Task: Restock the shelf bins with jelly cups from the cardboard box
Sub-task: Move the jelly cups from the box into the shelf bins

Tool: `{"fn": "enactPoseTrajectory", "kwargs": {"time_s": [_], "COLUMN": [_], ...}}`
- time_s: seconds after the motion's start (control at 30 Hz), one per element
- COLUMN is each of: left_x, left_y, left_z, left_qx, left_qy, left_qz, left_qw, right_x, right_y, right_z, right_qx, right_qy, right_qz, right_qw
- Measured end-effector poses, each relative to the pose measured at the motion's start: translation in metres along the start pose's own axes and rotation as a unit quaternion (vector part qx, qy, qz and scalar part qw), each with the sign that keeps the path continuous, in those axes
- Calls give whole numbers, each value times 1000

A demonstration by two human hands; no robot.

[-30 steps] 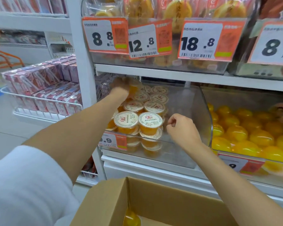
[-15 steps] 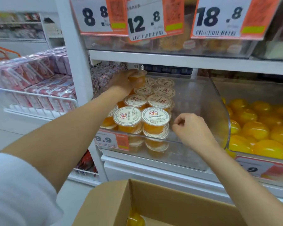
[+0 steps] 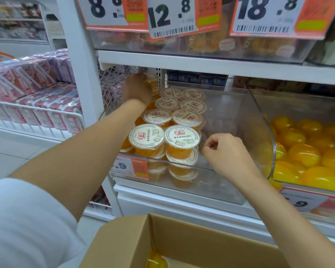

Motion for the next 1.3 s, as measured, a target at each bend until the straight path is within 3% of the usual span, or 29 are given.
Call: {"fn": "enactPoseTrajectory", "kwargs": {"time_s": [0.23,0.4,0.47,0.57,0.67,0.77,0.93,1.03,1.13,1.3], "left_x": [3,3,6,12,23,31,30,29,10,-57], "left_y": [-20,-3,4,27,55,71,87,76,35,-49], "left_z": [7,16,30,60,100,141,194,240,302,413], "left_qx": [-119,-83,-89,-38,-8,-36,-48,-88,-208,-462], "left_qy": [-25,16,-3,-49,-52,-43,-25,-9,70,142], "left_qz": [-103,-53,-96,-104,-43,16,18,72,75,-74], "left_qw": [987,995,991,993,998,998,998,993,973,872], "right_x": [-2,2,4,4,-10,-26,-18,6,43,124], "right_y": [1,0,-1,2,18,30,24,7,-27,-98], "right_z": [1,-2,-3,-3,7,38,105,132,161,220], "right_qx": [-3,-3,1,16,76,130,167,114,4,-191], "right_qy": [1,-17,-25,-33,15,78,123,87,31,-84], "right_qz": [0,-4,-8,-10,-7,-1,-2,-23,-29,-15], "right_qw": [1000,1000,1000,999,997,988,978,989,999,978]}}
Point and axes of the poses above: each hand's wrist, its own z-axis away from the middle knuckle, its own y-axis out of the back of the hand, x = y × z, the point moved 7 cm from there along -z, towards the middle knuckle, and after that the axes turned 2 degrees about y, right-handed, at the moved point
